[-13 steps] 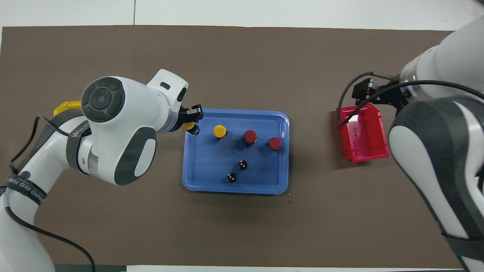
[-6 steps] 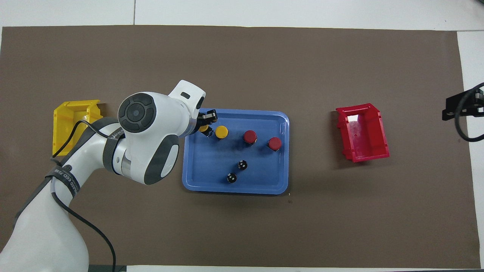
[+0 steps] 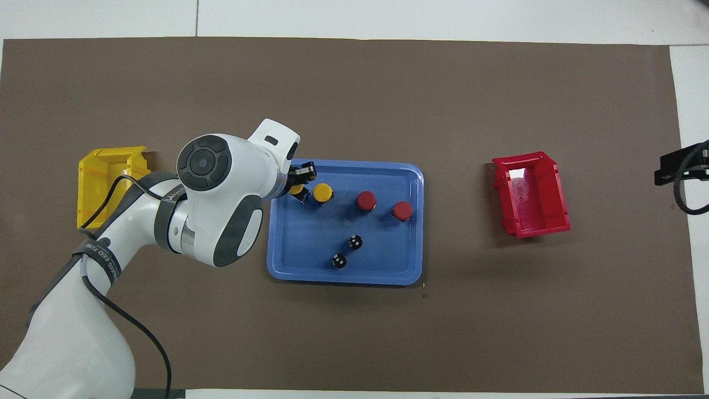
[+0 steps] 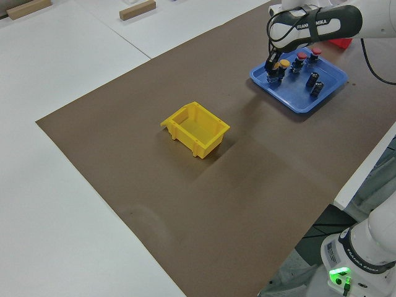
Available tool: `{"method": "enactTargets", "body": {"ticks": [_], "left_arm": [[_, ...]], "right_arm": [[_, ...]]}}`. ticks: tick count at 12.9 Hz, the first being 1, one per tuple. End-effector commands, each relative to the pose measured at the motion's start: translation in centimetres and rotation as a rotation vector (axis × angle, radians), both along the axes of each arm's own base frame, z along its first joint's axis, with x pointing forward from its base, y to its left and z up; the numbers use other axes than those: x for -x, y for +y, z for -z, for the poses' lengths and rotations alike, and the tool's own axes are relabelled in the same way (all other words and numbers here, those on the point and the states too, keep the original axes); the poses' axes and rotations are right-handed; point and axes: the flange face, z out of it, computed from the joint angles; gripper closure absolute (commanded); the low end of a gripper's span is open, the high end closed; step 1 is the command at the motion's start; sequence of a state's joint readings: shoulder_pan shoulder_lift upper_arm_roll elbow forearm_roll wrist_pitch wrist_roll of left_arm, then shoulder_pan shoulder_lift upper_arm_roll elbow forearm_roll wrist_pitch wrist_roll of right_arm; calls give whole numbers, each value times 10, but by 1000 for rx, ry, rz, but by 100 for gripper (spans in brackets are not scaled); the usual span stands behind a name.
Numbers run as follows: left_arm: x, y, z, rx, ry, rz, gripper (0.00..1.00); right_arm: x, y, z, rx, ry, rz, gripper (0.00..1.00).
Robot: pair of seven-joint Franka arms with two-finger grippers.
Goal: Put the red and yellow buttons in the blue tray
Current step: 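Lower the yellow button into the blue tray and open the left gripper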
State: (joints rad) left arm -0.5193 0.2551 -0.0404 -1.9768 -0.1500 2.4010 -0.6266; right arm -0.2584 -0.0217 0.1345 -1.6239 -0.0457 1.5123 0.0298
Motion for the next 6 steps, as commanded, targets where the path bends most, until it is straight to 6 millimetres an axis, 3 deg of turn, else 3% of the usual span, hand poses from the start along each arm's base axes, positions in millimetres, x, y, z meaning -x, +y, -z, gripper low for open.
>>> {"method": "enactTargets", "body": {"ticks": [1,5,6], "left_arm": [[4,0,2,7,16,0,99],[1,9,4,1,14,19,97],[2,10,6,-2,17,19,91]], "right_arm": [[8,-1,-4,-1,-22,-25,0],[7,-2,-4,-1,-31,-41,0],[7,-3,-6,1,-34,-41,0]]}}
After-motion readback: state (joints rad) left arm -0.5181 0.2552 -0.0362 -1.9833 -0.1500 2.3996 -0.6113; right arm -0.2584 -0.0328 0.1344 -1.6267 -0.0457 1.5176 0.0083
